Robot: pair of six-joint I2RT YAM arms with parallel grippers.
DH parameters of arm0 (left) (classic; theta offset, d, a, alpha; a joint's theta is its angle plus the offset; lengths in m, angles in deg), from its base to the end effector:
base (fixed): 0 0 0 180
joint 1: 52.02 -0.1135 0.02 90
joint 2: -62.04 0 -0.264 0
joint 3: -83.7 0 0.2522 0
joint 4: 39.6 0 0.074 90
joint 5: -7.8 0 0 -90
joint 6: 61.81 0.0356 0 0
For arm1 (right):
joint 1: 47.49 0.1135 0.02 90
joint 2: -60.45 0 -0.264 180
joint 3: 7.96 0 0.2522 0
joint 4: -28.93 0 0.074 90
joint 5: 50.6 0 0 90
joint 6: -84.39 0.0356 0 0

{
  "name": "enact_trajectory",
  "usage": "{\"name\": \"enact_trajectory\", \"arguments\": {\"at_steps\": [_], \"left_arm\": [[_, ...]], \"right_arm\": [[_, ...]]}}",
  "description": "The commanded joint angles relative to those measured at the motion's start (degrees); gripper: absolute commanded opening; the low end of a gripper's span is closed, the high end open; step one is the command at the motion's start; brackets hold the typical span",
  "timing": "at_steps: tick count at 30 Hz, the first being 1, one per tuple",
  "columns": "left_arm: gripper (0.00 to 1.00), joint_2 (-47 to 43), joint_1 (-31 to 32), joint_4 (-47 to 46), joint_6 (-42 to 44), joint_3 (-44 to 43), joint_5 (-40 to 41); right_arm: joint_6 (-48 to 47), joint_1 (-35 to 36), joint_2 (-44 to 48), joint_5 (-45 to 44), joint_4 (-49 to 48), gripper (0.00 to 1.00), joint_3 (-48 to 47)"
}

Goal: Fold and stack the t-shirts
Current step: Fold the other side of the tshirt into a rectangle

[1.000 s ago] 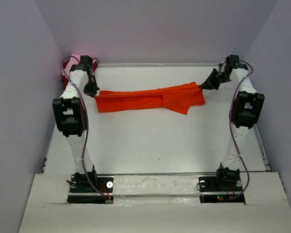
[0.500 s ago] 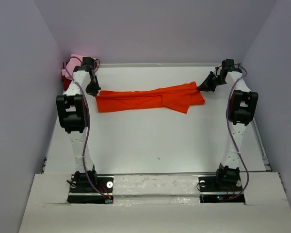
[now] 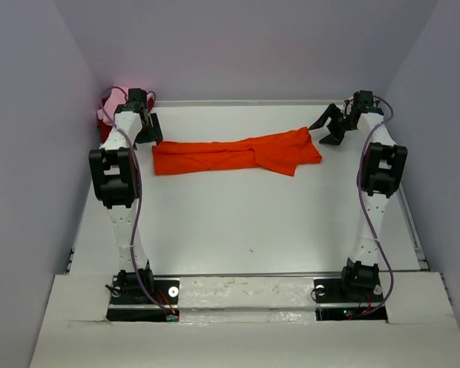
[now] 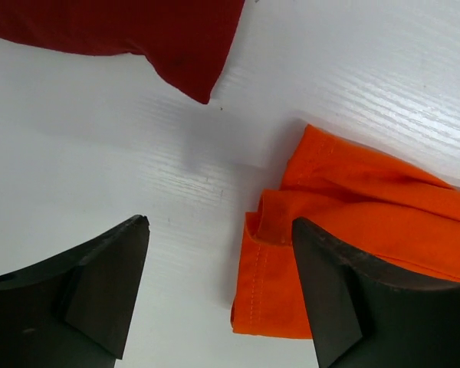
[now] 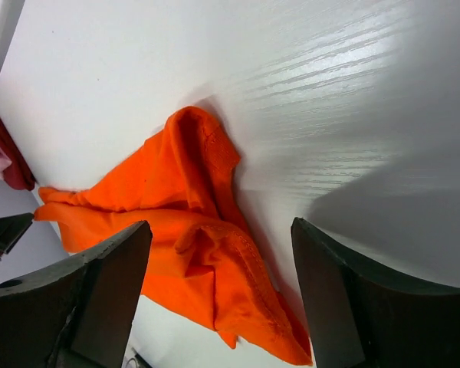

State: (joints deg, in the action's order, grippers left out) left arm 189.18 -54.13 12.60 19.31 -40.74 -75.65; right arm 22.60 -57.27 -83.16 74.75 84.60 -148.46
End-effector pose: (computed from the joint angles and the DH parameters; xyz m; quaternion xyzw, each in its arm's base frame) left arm 0.4937 0.0223 0.2226 -0.1083 0.9459 0.0366 0.3037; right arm 0.5334 -0.0710 0.1683 0.2214 0.8943 0.3297 0.2062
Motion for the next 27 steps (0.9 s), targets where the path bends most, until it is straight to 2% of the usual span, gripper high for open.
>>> {"name": "enact_trajectory", "arguments": {"at_steps": [1, 7, 12, 19, 25, 27], "left_arm": [[0.86, -4.43, -0.44, -1.78, 0.71, -0.16, 1.89], [0.86, -11.80, -0.44, -2.23, -1.66, 4.40, -2.68], [0.86, -16.82, -0.44, -4.15, -5.09, 14.86, -5.92], [0.86, -17.00, -1.32, -5.65, -8.60, 23.12, -14.54], [0.86, -18.50, -8.42, -14.68, -12.20, 33.14, -26.12], [0.86, -18.50, -10.71, -15.93, -12.47, 34.46, -27.20]], "right_arm": [[-0.96, -0.41, 3.33, -0.64, -2.71, 0.79, -1.93], [-1.13, -0.41, 6.93, 1.03, -1.57, 0.78, 1.22], [-3.68, -0.41, 9.58, 0.68, -1.66, 0.78, 7.29], [-4.56, -1.47, 12.21, 3.04, -3.15, 0.79, 15.90], [-2.11, -4.55, 13.27, 9.63, -8.77, 0.80, 23.63], [-2.19, -5.77, 13.01, 10.08, -9.04, 0.80, 23.64]]}}
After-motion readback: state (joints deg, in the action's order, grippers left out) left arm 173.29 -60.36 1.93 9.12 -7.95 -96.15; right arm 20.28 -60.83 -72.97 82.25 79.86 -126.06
